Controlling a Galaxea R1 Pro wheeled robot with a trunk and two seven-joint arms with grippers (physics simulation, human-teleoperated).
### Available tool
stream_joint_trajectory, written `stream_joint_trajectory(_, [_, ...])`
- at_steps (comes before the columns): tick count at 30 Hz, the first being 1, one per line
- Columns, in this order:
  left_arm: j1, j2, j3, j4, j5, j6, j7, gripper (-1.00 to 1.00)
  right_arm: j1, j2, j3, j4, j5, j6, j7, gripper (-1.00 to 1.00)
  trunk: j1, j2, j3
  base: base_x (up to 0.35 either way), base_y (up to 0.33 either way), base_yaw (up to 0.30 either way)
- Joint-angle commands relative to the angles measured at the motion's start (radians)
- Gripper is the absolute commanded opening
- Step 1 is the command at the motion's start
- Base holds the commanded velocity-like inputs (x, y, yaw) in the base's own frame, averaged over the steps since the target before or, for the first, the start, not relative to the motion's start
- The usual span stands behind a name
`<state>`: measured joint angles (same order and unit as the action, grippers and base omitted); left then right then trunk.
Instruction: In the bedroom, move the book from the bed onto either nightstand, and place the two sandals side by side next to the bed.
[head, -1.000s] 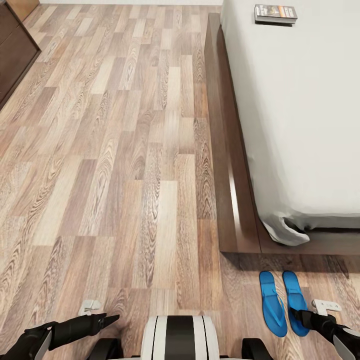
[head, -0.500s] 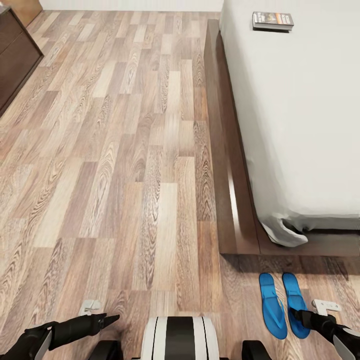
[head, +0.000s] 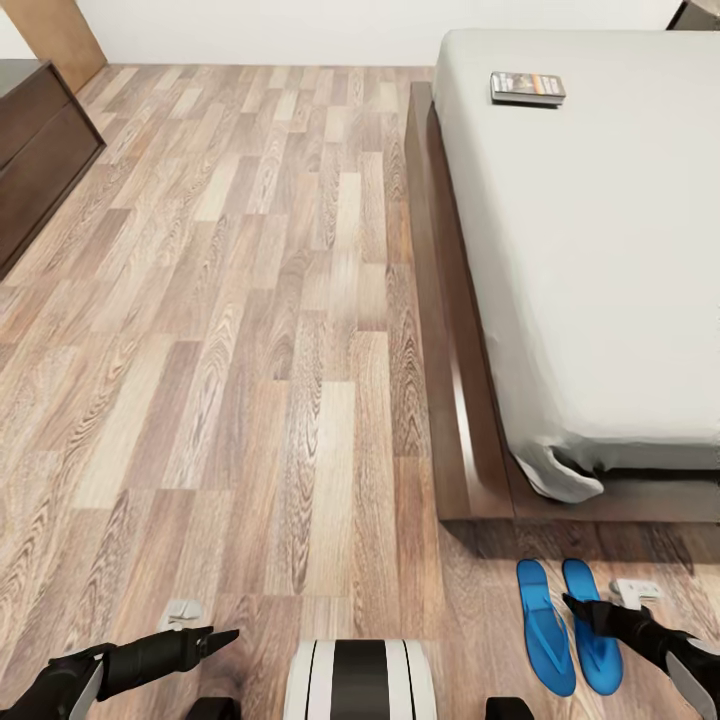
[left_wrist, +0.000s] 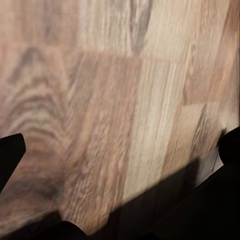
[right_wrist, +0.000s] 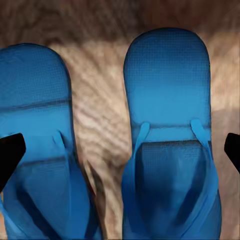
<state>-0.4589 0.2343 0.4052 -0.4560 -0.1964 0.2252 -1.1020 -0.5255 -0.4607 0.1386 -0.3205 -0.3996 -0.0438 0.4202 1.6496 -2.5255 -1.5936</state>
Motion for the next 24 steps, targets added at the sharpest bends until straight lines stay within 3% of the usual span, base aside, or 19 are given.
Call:
stream_joint_trajectory(1, [-0.001,-0.001,0.008,-0.001,-0.008,0.011,-0.008,1.00,-0.001,-0.006,0.008,0.000,-0.009,-0.004,0.034,1.00,-0.001,0.000,0.003,0.000,0.000,0.000])
stream_joint_trajectory(6, [-0.001,-0.001,0.008,-0.001,-0.008,0.010,-0.008,1.00,0.000,-0.021,0.009,0.002,-0.012,-0.001,0.248,1.00,-0.003,0.001,0.023,0.000,0.000,0.000])
stream_joint_trajectory(9, [-0.001,-0.003,0.006,-0.001,-0.009,0.008,-0.001,1.00,0.001,-0.023,0.009,0.046,-0.013,-0.001,0.325,1.00,-0.004,0.002,0.034,0.000,0.000,0.000])
stream_joint_trajectory(24, [0.000,-0.023,0.007,0.003,-0.009,0.003,0.021,1.00,0.002,-0.014,0.010,0.128,-0.013,-0.001,0.358,1.00,-0.011,0.005,0.092,0.000,0.000,0.000])
